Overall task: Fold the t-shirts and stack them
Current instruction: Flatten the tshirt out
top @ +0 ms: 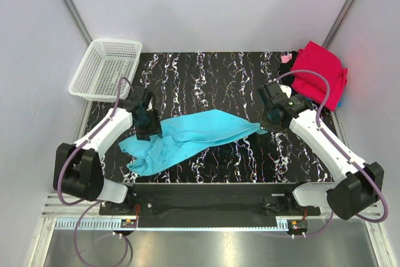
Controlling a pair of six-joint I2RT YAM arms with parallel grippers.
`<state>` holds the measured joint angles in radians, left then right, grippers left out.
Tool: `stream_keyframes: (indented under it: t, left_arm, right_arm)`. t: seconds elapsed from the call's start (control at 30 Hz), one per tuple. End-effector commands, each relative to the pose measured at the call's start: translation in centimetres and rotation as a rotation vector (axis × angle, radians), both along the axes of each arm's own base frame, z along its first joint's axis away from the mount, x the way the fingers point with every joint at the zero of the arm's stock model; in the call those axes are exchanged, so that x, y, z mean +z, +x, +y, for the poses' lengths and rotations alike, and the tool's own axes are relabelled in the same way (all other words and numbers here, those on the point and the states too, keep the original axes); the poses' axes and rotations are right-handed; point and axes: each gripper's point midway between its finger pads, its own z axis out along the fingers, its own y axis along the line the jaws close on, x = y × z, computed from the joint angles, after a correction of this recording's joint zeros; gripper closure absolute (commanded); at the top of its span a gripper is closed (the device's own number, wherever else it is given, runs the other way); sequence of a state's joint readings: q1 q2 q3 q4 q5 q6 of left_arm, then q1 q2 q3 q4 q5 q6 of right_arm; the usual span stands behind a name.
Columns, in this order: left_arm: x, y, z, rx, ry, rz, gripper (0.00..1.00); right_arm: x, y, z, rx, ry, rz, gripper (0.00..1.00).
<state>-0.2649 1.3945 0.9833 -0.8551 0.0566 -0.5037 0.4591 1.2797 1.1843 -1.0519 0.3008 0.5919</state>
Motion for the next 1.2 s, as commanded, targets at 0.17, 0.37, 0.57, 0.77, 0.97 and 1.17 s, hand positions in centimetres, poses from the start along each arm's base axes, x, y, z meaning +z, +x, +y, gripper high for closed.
stream_keyframes:
  t: [0.17,0.37,0.57,0.77,0.97,1.17]
  left_arm:
    - [3.0,4.6,-1.7,-0.029,-0.065,-0.117,0.47]
    - [2.5,5.2,-1.7,-0.019,-0.048,-0.084,0.48]
    - [1.7,4.9,-1.4,-0.001,-0.032,-0.053,0.5]
    - [0.7,4.2,-1.2,0.015,-0.022,-0.016,0.52]
    - [-0.5,3.1,-0.9,0.046,-0.01,0.035,0.54]
    - [-1.0,2.4,-0.8,0.048,-0.01,0.049,0.55]
  right_arm:
    - [-0.1,0.6,0.6,0.001,0.017,-0.017,1.0]
    - [0.1,0.7,0.6,0.003,0.015,-0.027,1.0]
    - [0.3,0.7,0.5,0.003,0.014,-0.03,1.0]
    - [0.1,0.7,0.5,-0.001,0.013,-0.026,1.0]
    - [0.2,0.6,0.4,-0.001,0.01,-0.03,1.0]
    - [0.2,0.5,0.4,-0.002,0.013,-0.028,1.0]
